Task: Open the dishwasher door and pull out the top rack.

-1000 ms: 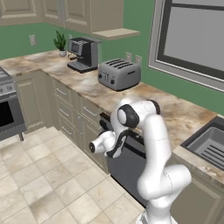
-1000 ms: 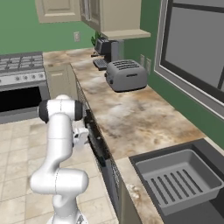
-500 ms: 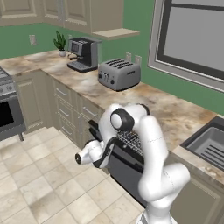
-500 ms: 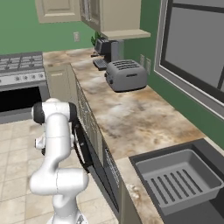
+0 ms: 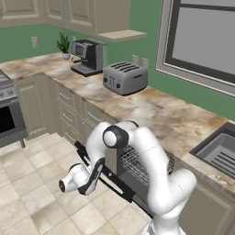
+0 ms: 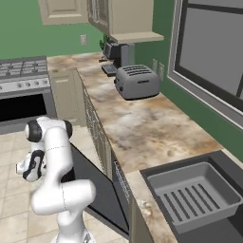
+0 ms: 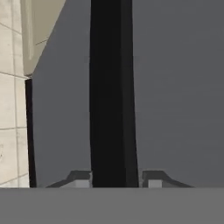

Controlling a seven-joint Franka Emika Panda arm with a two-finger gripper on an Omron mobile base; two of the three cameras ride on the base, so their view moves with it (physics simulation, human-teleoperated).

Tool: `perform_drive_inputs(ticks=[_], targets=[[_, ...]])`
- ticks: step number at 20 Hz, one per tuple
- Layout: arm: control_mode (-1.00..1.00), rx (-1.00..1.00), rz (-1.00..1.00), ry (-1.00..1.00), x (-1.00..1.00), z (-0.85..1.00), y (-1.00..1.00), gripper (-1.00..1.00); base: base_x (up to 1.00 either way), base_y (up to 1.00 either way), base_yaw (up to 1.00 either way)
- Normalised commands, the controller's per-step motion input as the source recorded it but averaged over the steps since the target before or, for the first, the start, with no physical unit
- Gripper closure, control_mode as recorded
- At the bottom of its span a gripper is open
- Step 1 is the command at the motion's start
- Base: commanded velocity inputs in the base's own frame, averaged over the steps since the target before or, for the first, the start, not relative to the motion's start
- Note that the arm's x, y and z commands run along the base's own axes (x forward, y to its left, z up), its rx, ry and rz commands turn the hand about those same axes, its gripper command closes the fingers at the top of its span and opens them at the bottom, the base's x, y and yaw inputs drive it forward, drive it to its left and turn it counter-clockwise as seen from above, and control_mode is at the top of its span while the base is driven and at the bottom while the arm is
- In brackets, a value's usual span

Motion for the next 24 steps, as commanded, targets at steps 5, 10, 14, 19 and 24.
perform_drive_inputs(ticks=[5,10,14,19,24], targets=[[-1.0,0.0,0.0,0.01,-0.21,-0.57,0.62,1.0,0.0,0.0,0.0],[-1.0,0.0,0.0,0.02,-0.12,-0.58,0.48,1.0,0.0,0.0,0.0],[-1.0,0.0,0.0,0.0,-0.11,-0.22,0.39,-1.0,0.0,0.0,0.0],[-1.0,0.1,-0.01,-0.03,-0.36,0.62,0.07,-1.0,0.0,0.0,0.0],[-1.0,0.32,0.0,0.0,-0.57,1.0,0.0,-1.0,0.0,0.0,0.0]])
